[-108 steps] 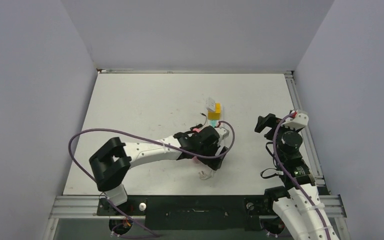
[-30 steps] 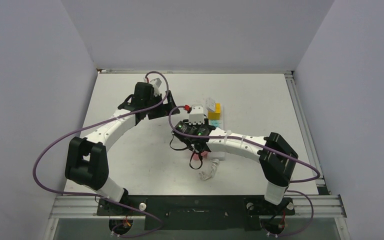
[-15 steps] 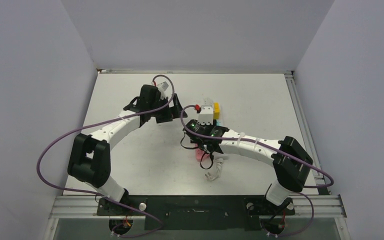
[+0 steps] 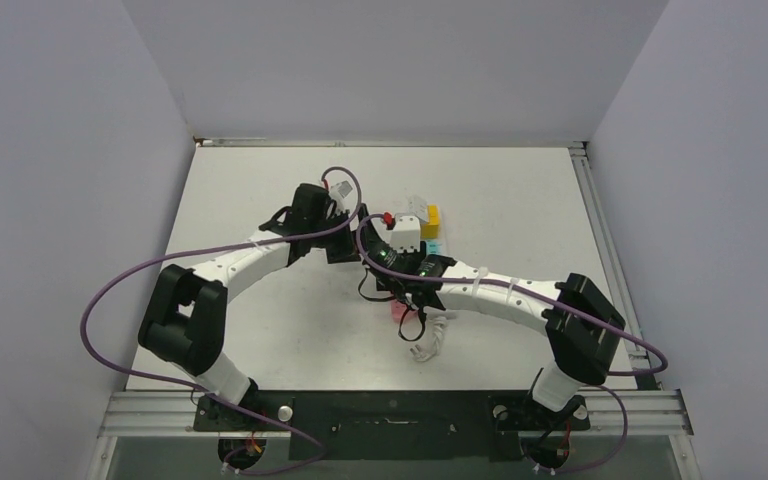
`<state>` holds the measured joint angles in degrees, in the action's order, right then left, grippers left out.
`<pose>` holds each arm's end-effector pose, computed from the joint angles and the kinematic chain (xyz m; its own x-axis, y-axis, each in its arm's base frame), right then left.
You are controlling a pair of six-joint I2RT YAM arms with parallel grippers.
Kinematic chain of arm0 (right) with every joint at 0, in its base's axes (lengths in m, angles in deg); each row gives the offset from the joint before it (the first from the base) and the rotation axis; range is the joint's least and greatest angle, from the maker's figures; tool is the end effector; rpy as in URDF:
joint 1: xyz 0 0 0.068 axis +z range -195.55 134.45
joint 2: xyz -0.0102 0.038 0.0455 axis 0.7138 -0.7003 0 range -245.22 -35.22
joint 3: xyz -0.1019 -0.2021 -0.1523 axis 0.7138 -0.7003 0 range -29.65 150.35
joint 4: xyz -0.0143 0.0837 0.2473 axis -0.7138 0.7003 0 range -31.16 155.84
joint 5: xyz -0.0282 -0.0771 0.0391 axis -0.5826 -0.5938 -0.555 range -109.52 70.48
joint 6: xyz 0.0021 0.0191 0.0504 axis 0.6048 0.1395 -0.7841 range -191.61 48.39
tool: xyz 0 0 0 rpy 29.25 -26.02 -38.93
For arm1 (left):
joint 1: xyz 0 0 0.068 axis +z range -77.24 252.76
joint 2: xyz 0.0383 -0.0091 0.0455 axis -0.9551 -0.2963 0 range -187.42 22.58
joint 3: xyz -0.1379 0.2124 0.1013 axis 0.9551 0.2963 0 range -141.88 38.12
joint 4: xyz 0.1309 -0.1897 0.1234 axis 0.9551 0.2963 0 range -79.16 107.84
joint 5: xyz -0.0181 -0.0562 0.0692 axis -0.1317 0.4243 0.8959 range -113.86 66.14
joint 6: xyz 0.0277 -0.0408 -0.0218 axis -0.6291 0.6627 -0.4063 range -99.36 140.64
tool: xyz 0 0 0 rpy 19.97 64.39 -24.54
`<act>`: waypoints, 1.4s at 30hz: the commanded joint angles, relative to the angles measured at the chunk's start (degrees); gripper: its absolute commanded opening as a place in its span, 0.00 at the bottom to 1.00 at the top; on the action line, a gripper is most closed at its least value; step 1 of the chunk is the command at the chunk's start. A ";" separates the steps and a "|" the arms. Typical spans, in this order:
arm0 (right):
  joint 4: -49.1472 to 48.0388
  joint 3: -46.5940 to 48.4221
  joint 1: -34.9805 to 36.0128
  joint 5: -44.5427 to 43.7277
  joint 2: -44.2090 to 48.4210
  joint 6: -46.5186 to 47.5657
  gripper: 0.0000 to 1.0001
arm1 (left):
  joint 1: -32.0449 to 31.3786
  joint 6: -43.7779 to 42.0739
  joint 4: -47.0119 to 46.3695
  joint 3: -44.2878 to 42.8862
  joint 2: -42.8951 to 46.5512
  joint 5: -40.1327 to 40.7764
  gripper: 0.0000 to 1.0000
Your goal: Pull the plug off the socket
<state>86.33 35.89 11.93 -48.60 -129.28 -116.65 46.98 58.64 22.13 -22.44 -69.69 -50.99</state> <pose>0.1980 0.2785 0.2254 -0.7330 0.0005 -0.6802 -0.1020 0.9886 0.1107 0.3060 -0.1659 0.2274 -0.9072 -0.1702 -0.3847 0.1636 0.6999 -0.6953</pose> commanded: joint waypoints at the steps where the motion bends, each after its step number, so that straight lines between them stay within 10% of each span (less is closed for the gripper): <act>1: 0.70 0.22 0.43 -1.28 1.53 -0.31 0.49 | 0.36 2.77 -4.62 4.10 0.71 -4.13 0.90; 17: 0.22 -2.46 0.33 -1.77 2.46 0.06 0.37 | -1.11 4.80 -7.23 8.85 -3.74 -9.98 0.63; 28: -4.09 -7.49 -2.31 1.50 5.99 -0.48 0.06 | -2.21 10.69 -18.17 10.65 -8.49 -14.79 0.54; 42: -8.30 -12.27 -4.39 4.97 9.77 -0.43 0.05 | -3.85 15.35 -28.74 11.39 -11.96 -17.21 0.48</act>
<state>78.53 24.74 8.25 -43.55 -121.20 -116.61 43.68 71.86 0.40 -11.27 -80.88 -65.92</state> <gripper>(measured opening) 0.317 0.478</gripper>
